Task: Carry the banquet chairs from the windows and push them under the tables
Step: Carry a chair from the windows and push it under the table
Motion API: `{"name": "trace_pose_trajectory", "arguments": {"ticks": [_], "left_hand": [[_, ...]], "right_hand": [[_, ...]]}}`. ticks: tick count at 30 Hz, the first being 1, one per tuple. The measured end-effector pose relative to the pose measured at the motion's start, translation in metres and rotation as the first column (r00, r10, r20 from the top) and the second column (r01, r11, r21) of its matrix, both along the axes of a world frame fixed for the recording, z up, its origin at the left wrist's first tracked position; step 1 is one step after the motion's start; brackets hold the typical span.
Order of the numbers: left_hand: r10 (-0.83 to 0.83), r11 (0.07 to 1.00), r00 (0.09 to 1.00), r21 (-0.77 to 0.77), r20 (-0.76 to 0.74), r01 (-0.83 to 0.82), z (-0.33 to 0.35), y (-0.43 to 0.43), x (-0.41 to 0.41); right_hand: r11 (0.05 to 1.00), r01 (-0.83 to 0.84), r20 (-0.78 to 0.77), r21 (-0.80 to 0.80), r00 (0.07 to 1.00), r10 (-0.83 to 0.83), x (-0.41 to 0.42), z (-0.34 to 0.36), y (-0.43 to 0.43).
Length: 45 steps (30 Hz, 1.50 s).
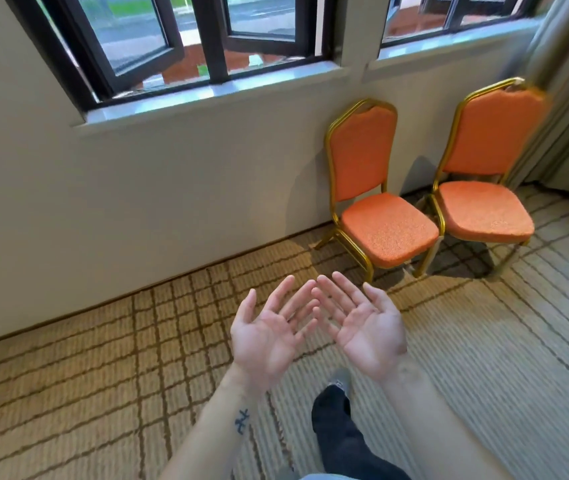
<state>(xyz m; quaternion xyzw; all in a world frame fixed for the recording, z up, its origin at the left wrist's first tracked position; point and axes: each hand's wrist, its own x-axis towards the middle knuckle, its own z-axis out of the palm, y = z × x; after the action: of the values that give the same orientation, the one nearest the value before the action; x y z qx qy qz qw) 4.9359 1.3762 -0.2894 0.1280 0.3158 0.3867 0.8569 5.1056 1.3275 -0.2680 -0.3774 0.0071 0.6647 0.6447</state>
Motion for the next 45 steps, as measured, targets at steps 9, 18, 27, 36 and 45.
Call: {"name": "trace_pose_trajectory", "arguments": {"ticks": [9, 18, 27, 36, 45], "left_hand": [[0.045, 0.999, 0.995, -0.014, -0.084, -0.046, -0.004, 0.186, 0.080], [0.001, 1.000, 0.996, -0.031, -0.086, -0.003, 0.008, 0.336, 0.151], [-0.108, 0.993, 0.991, -0.053, -0.075, 0.104, -0.016, 0.505, 0.202], [-0.314, 0.948, 0.948, 0.030, -0.057, 0.316, 0.001, 0.670, 0.267], [-0.359, 0.933, 0.933, -0.024, -0.031, 0.358, -0.022, 0.731, 0.343]], "right_hand": [[1.000, 0.022, -0.064, 0.011, 0.998, -0.021, 0.090, -0.025, 0.199], [0.999, 0.023, -0.002, 0.029, 1.000, -0.023, 0.155, -0.007, 0.338], [0.990, 0.136, 0.050, -0.036, 0.990, -0.134, 0.193, -0.026, 0.484], [0.944, 0.328, 0.066, -0.025, 0.943, -0.326, 0.233, -0.009, 0.600], [0.931, 0.358, 0.096, -0.075, 0.932, -0.350, 0.301, -0.025, 0.659]]}}
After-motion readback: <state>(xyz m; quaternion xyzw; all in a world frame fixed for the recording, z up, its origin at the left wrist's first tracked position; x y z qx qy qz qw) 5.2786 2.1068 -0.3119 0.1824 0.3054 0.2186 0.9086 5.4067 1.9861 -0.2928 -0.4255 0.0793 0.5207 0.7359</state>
